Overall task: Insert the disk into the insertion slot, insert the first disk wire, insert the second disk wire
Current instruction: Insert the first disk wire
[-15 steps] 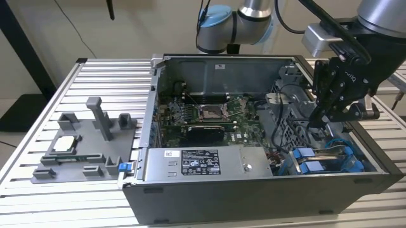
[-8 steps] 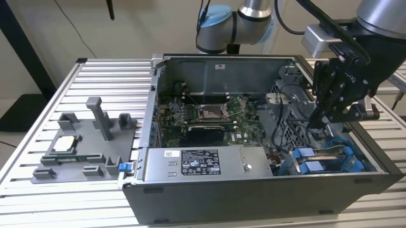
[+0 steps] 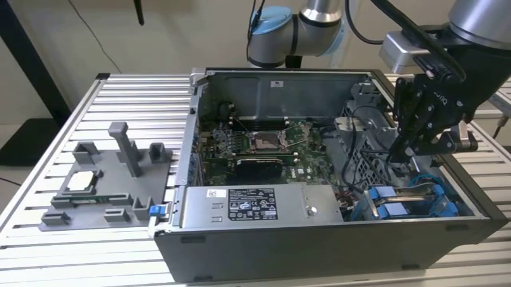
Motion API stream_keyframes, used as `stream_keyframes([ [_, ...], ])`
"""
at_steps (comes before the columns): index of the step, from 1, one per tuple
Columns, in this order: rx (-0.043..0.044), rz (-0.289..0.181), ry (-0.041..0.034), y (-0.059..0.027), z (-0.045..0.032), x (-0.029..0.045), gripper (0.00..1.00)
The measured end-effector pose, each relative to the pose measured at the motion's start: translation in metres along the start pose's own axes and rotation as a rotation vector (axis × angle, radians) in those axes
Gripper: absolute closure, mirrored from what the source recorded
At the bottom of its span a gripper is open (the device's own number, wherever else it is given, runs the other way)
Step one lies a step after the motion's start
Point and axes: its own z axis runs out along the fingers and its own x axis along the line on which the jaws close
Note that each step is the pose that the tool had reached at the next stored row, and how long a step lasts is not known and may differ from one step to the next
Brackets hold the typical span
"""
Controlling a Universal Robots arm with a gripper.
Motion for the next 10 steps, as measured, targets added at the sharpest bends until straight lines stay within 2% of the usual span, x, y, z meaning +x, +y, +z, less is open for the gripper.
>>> stream_keyframes([
  [10, 0.0000, 0.000, 0.0011, -0.0013, 0.0028, 0.0006, 1.00],
])
